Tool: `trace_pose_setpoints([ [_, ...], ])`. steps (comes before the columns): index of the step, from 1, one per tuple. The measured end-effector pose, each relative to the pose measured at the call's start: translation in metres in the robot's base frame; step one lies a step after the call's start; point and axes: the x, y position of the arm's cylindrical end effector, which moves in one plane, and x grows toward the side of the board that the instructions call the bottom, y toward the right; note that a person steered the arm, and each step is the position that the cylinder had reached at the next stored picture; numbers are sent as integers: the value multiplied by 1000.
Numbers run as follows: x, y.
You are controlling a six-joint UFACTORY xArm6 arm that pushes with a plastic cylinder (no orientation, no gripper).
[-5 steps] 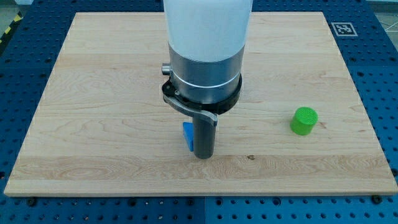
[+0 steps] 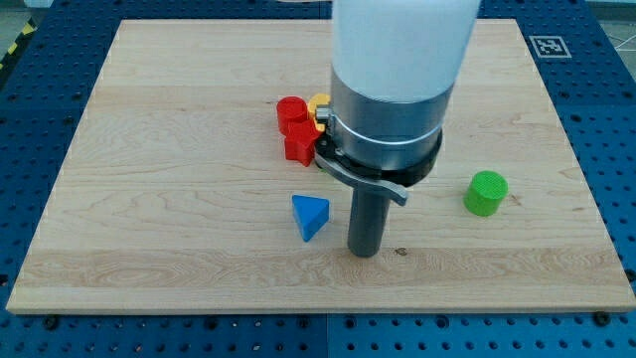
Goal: Slide the green circle a bit left and down
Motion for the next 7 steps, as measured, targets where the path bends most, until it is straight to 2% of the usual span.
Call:
trace_pose_setpoints([
  [2, 34, 64],
  [4, 29, 146],
  [5, 6, 165],
  [7, -51, 166],
])
